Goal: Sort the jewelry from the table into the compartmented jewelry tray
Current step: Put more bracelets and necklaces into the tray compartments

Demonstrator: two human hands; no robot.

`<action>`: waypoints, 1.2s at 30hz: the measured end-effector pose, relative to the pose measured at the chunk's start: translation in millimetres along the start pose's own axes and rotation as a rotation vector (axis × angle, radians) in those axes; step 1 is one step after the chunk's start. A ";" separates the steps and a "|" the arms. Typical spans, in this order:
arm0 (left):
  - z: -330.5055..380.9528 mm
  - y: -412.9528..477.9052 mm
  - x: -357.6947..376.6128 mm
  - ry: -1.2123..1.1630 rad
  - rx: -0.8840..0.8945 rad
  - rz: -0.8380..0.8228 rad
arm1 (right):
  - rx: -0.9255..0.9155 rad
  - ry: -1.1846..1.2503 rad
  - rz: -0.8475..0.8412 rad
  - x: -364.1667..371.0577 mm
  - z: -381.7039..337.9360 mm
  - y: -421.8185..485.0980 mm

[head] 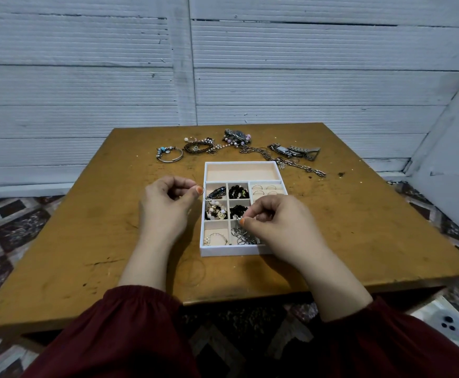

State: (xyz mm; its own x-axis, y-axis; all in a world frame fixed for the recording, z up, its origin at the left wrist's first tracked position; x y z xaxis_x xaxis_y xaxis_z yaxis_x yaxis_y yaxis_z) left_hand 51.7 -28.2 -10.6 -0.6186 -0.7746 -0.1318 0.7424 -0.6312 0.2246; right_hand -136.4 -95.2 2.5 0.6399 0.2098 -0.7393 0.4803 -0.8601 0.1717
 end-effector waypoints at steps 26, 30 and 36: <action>12.8 -9.3 18.7 0.024 0.052 -0.058 | 0.061 -0.278 0.239 -32.8 35.6 13.8; 16.2 -11.6 30.7 0.047 0.083 -0.094 | 0.143 -0.467 0.142 -29.8 64.2 15.6; 20.8 -18.6 55.4 0.214 0.164 -0.202 | 0.131 -0.588 -0.058 -21.9 76.3 12.6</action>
State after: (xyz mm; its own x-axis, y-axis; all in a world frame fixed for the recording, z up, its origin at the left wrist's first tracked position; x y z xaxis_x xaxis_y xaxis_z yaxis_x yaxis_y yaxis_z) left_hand -1.8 -58.5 -2.0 -0.6684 -0.6362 -0.3855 0.5479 -0.7715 0.3234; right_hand -190.1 -146.1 -28.9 0.1578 -0.0027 -0.9875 0.4028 -0.9129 0.0668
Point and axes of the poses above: each hand's wrist, its own y-axis towards the middle knuckle, its own x-axis out of the palm, z = x × y, the point moved 3 cm from there along y, towards the middle knuckle, and after that the axes turned 7 degrees about -y, right-handed, at the moved point
